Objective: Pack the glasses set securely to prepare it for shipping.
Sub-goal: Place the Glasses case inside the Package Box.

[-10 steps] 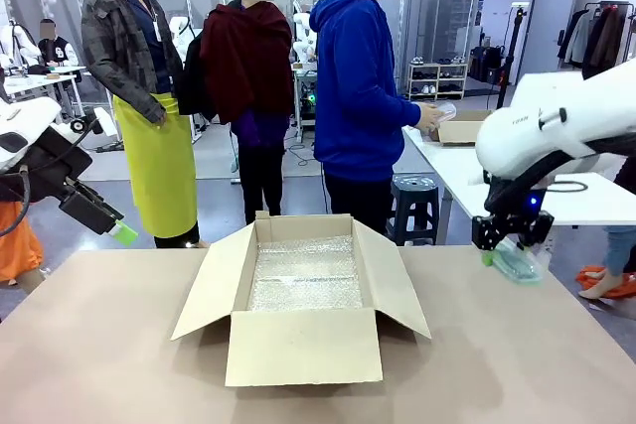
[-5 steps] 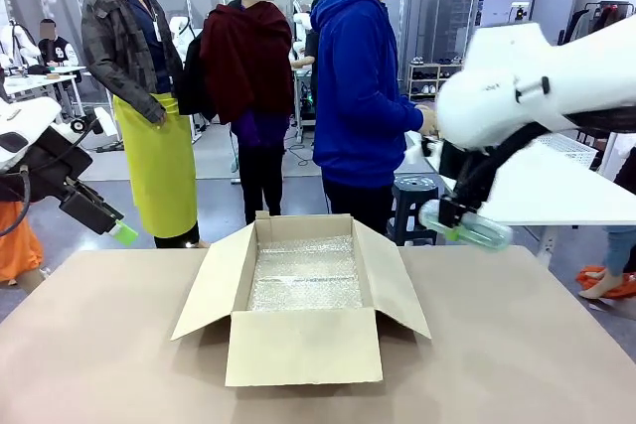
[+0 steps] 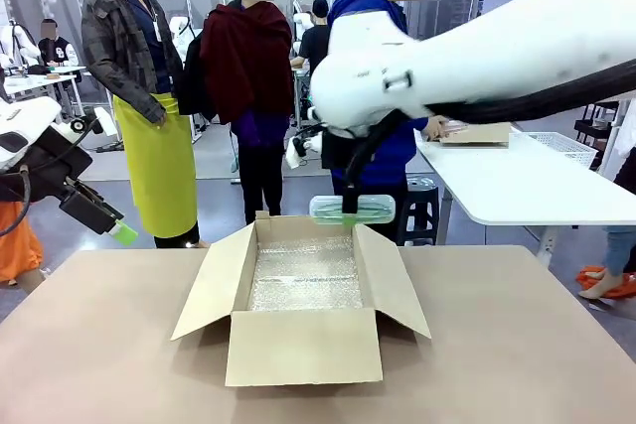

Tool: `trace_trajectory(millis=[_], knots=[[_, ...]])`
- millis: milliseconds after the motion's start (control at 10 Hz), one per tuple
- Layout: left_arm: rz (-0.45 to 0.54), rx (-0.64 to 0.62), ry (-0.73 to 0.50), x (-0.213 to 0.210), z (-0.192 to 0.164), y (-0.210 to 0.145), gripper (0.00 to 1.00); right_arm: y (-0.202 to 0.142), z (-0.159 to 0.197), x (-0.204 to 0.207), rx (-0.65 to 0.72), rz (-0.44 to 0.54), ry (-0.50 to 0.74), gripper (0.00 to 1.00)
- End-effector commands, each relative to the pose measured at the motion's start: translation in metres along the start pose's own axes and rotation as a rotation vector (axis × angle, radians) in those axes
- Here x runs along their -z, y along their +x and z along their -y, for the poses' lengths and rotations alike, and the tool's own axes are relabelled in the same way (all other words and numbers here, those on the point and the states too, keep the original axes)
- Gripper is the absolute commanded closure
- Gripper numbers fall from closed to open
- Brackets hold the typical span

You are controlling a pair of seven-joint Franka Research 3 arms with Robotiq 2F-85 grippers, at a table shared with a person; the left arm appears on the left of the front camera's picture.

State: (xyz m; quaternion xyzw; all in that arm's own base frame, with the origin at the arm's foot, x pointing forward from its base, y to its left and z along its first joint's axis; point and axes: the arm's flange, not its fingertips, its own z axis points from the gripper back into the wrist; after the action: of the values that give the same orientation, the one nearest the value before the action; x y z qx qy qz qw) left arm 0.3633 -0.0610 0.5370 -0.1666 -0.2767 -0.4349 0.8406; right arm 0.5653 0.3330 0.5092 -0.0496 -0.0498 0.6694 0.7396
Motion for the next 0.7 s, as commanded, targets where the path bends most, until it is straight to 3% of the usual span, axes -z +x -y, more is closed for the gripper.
trace_trajectory(millis=[0,300,600], knots=[[0.014,0.008,-0.022,-0.002,-0.001,-0.001,0.0,0.031,0.045,0.023,-0.02,-0.061,-0.03,0.52],[0.014,0.008,-0.022,-0.002,-0.001,-0.001,0.0,0.066,0.068,0.08,-0.033,-0.045,0.002,0.52],[0.014,0.008,-0.022,-0.002,-0.001,-0.001,0.0,0.081,0.08,0.135,0.042,0.002,0.02,0.52]])
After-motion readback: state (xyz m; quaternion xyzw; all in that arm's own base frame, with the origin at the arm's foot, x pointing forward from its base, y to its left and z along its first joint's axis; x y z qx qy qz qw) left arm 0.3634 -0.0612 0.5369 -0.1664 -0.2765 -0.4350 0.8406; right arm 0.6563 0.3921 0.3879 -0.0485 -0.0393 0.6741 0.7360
